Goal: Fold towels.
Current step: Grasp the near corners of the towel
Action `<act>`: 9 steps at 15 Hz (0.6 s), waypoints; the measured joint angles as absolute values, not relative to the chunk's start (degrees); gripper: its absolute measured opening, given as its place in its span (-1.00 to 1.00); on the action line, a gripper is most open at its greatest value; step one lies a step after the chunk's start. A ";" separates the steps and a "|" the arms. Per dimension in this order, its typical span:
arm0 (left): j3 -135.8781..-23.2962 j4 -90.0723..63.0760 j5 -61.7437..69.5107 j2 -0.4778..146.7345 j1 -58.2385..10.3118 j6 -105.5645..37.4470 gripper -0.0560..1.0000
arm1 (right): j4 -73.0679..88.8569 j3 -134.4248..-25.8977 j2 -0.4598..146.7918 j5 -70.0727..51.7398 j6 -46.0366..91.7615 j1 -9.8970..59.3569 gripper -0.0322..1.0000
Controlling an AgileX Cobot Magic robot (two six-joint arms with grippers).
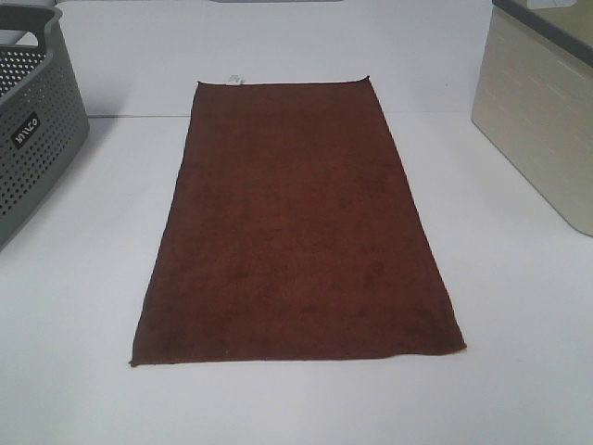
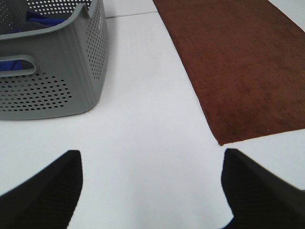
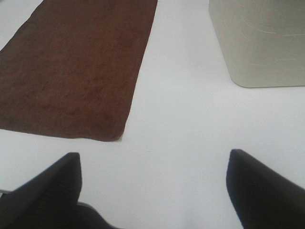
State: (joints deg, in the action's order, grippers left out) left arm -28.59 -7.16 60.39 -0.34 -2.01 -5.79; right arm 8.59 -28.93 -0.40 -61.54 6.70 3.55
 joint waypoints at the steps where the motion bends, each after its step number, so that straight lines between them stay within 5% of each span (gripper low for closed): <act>1: -28.59 -7.16 60.39 -0.34 -2.01 -5.79 0.55 | 8.59 -28.93 -0.40 -61.54 6.70 3.55 0.58; 9: -28.59 -7.16 60.39 -0.34 -2.01 -5.79 0.55 | 8.59 -28.93 -0.40 -61.54 6.70 3.55 0.58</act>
